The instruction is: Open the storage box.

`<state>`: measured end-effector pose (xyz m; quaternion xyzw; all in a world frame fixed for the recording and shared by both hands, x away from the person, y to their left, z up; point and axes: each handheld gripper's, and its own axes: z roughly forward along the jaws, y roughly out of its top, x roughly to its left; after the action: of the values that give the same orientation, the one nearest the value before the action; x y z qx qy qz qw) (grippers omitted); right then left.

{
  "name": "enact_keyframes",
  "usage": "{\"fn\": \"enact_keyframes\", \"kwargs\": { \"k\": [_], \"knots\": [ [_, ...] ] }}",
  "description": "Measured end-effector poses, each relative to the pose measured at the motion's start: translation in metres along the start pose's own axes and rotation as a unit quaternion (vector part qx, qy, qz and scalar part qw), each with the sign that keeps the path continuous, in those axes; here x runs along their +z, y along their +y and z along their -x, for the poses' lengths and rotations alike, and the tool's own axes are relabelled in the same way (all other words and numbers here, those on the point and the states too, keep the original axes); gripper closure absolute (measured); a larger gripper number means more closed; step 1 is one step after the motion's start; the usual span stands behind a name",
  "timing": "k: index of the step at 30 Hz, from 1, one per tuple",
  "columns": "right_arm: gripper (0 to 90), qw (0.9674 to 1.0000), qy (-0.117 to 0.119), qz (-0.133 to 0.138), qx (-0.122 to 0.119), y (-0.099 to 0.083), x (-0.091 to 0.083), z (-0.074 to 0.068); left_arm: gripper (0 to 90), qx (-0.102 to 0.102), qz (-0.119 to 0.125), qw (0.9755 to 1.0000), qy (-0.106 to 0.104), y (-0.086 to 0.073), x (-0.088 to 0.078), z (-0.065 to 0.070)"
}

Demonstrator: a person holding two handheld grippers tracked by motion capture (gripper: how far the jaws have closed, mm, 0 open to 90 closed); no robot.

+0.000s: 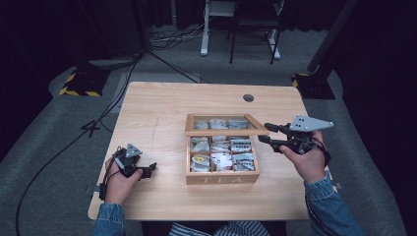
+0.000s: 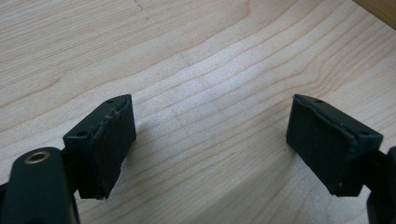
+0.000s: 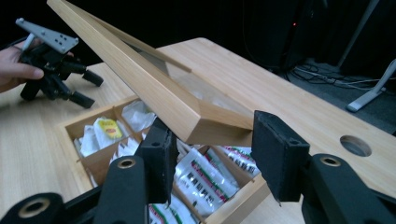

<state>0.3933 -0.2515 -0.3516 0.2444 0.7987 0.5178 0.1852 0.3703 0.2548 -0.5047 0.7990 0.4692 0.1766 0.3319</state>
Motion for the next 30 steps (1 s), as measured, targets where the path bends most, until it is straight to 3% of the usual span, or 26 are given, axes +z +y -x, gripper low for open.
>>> {"fn": "enact_keyframes", "kwargs": {
  "k": [11, 19, 30],
  "knots": [
    [54.2, 0.9993, -0.027, 0.028, -0.003, 0.014, 0.004, 0.007, 16.8, -0.002, 0.0, 1.0, 0.004, -0.001, -0.001, 0.002],
    [57.0, 0.9967, -0.062, 0.043, -0.031, 0.02, 0.006, 0.005, 16.8, -0.007, 0.0, 0.9999, 0.008, -0.002, -0.002, 0.004],
    [58.9, 0.9947, -0.083, 0.054, -0.03, 0.025, 0.009, 0.006, 16.8, -0.009, 0.0, 0.9999, 0.01, -0.001, -0.002, 0.005]
  ]
}}
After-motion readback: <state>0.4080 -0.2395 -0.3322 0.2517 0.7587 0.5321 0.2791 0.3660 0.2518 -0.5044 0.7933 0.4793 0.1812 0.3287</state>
